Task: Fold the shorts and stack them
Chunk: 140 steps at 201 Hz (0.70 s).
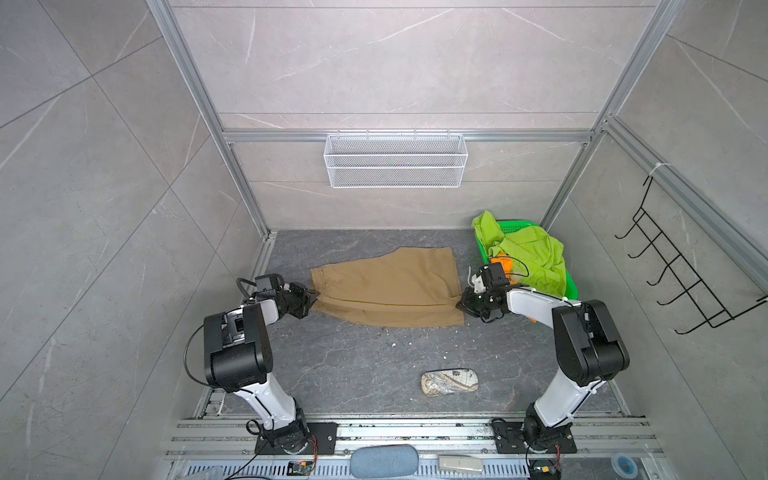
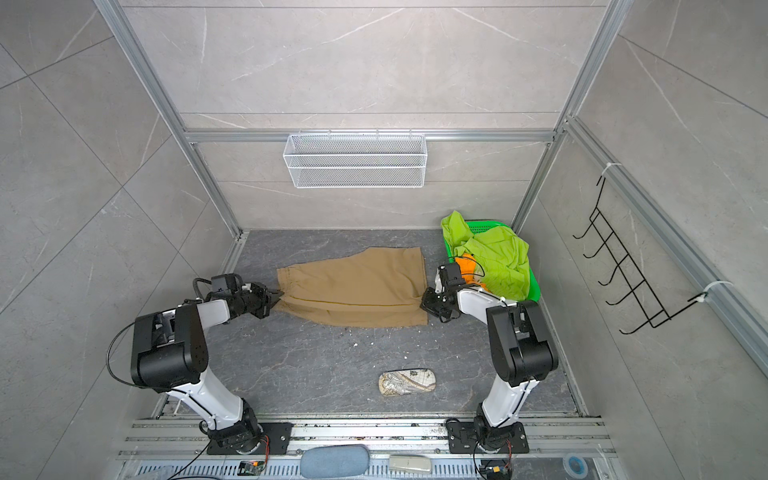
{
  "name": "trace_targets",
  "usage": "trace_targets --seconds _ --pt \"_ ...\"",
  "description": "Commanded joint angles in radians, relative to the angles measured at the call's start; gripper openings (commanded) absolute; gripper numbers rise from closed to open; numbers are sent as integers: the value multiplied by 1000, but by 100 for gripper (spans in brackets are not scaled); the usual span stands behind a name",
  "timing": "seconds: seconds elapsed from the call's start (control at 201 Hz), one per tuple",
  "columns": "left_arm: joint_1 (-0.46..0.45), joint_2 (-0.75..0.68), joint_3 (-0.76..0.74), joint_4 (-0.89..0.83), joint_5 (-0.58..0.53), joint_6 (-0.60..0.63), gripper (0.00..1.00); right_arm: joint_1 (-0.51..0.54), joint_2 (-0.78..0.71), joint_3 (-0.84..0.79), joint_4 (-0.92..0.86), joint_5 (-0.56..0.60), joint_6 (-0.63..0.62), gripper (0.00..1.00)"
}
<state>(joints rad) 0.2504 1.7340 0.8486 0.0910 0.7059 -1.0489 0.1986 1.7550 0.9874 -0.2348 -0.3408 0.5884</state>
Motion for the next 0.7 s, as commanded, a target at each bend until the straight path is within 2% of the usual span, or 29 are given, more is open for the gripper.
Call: trace_targets --seconds 0.0,0.065,0.159,0.413,0.583,0.692 --pt "0 -37 18 1 35 -3 0 -5 -12 39 -13 -1 0 31" --pt "1 -39 17 3 37 -3 0 -10 -34 42 -35 14 -6 41" --pt "2 -38 22 5 40 -3 0 -31 -58 36 -52 26 -15 47" --pt "2 -35 29 7 48 -6 0 -59 -47 31 -40 11 -12 49" --pt "2 -36 27 8 49 -5 0 -58 -31 17 -2 -17 13 43" --pt "1 -39 19 16 52 -11 0 -58 -19 1 35 -30 27 31"
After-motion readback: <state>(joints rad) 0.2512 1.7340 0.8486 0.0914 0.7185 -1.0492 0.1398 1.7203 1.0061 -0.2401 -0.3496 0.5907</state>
